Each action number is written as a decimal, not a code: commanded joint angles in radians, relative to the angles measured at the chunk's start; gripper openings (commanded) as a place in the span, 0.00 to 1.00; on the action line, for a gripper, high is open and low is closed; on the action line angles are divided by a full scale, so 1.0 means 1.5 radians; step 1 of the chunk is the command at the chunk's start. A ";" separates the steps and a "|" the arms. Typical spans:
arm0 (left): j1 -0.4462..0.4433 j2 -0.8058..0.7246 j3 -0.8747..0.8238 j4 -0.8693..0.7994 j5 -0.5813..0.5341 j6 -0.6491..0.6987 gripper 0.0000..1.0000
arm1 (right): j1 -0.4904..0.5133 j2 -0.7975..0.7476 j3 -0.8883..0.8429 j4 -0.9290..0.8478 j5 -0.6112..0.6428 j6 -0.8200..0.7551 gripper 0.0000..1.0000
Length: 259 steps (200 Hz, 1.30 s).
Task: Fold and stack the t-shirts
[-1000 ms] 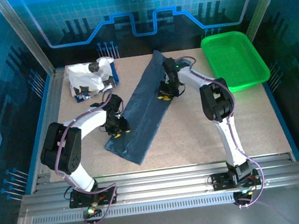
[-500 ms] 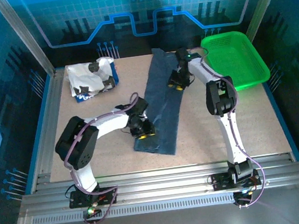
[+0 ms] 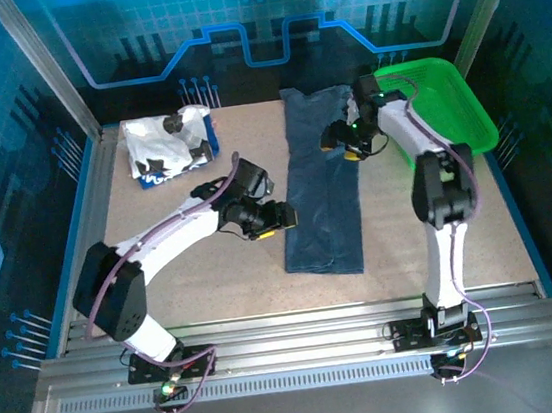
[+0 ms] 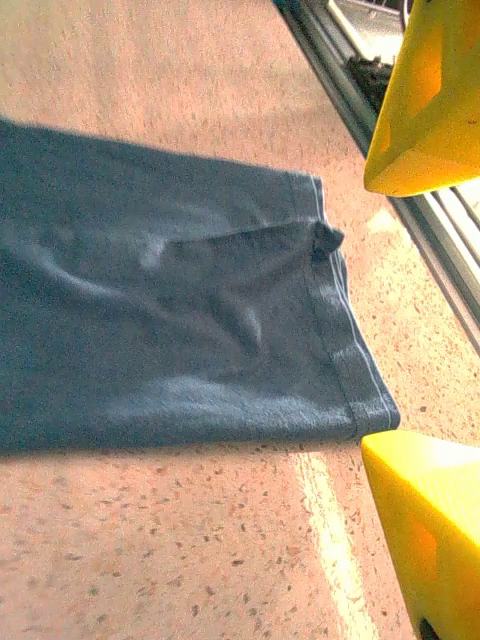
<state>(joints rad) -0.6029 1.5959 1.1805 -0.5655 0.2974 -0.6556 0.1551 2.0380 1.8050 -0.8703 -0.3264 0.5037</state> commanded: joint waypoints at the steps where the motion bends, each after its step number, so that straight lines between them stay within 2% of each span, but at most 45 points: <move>1: -0.004 0.019 -0.044 0.002 0.040 0.038 0.64 | 0.008 -0.171 -0.139 -0.022 -0.025 -0.022 0.73; 26: -0.005 0.047 -0.087 0.079 0.077 0.035 0.64 | 0.012 -0.332 -0.361 -0.002 -0.028 0.004 0.72; 51: -0.007 0.082 -0.090 0.099 0.094 0.042 0.62 | 0.026 -0.447 -0.555 0.044 -0.059 0.045 0.71; 98: -0.013 0.124 -0.101 0.120 0.141 0.038 0.59 | 0.068 -0.497 -0.735 0.086 -0.049 0.084 0.68; 151: -0.025 0.144 -0.118 0.127 0.162 0.024 0.56 | 0.106 -0.489 -0.794 0.153 -0.042 0.119 0.67; 203: -0.038 0.172 -0.110 0.160 0.173 0.007 0.52 | 0.108 -0.412 -0.788 0.217 -0.036 0.117 0.61; 223: -0.044 0.188 -0.096 0.156 0.175 0.010 0.45 | 0.109 -0.380 -0.777 0.224 -0.040 0.112 0.50; 236: -0.045 0.193 -0.095 0.149 0.171 0.007 0.37 | 0.108 -0.371 -0.770 0.213 -0.034 0.108 0.42; 246: -0.044 0.192 -0.097 0.144 0.167 0.006 0.29 | 0.108 -0.372 -0.768 0.207 -0.033 0.105 0.33; 259: -0.045 0.184 -0.101 0.133 0.160 0.008 0.21 | 0.106 -0.377 -0.767 0.189 -0.035 0.102 0.18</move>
<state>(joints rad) -0.6632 1.8618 1.0245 -0.3336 0.5396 -0.6403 0.3035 1.4445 0.6529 -0.6525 -0.3382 0.6796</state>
